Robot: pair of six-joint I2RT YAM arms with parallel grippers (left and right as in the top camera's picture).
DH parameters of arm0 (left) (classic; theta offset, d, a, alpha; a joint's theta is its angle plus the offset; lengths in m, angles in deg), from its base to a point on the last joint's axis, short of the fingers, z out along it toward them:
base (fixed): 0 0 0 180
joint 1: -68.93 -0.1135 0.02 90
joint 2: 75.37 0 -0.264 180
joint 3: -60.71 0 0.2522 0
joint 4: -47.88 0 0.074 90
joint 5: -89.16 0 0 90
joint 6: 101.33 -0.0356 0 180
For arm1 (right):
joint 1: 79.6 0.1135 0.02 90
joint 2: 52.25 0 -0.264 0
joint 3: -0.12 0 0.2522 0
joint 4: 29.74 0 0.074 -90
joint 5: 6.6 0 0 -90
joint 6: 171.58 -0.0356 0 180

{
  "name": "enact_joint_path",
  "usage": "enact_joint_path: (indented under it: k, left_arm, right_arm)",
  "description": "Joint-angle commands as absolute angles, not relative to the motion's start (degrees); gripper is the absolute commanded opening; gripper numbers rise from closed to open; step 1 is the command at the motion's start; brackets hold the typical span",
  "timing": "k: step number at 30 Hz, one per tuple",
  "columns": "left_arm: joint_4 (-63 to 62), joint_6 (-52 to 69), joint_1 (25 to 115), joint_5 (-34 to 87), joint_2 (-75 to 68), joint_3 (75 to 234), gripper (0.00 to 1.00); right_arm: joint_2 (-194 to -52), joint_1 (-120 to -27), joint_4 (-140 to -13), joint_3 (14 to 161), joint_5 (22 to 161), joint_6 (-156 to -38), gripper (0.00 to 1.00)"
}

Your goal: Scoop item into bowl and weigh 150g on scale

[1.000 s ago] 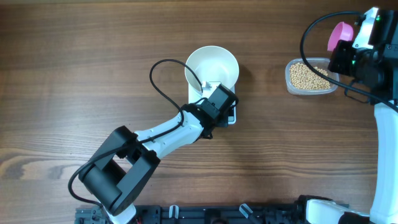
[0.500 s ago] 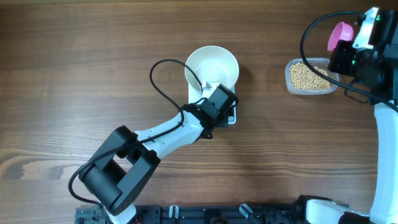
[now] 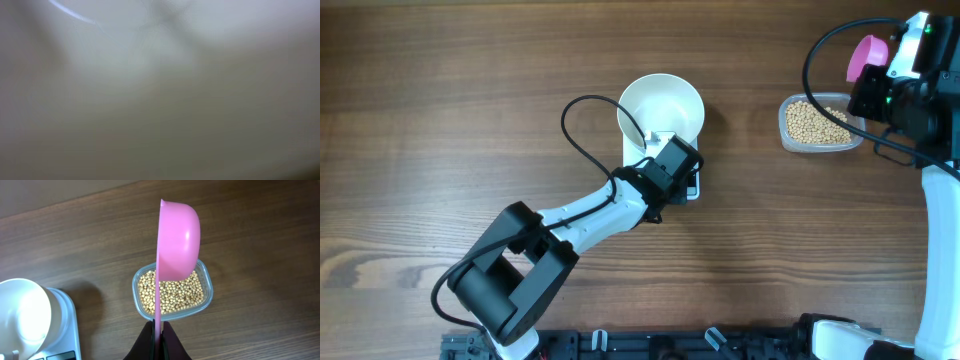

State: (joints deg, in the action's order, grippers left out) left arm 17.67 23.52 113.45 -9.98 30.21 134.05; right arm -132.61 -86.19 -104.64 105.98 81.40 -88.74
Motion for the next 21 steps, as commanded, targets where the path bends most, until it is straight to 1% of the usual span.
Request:
enact_joint_path:
  k: [1,21]
  left_arm:
    - [17.6,23.5,113.3,-10.2,33.0,133.6,0.04]
    - [17.1,23.5,113.3,-9.7,33.3,133.6,0.04]
  right_arm:
    - [-132.6,-86.4,-104.2,106.9,80.4,-87.7,0.04]
    - [-132.6,-86.4,-104.2,106.9,80.4,-87.7,0.04]
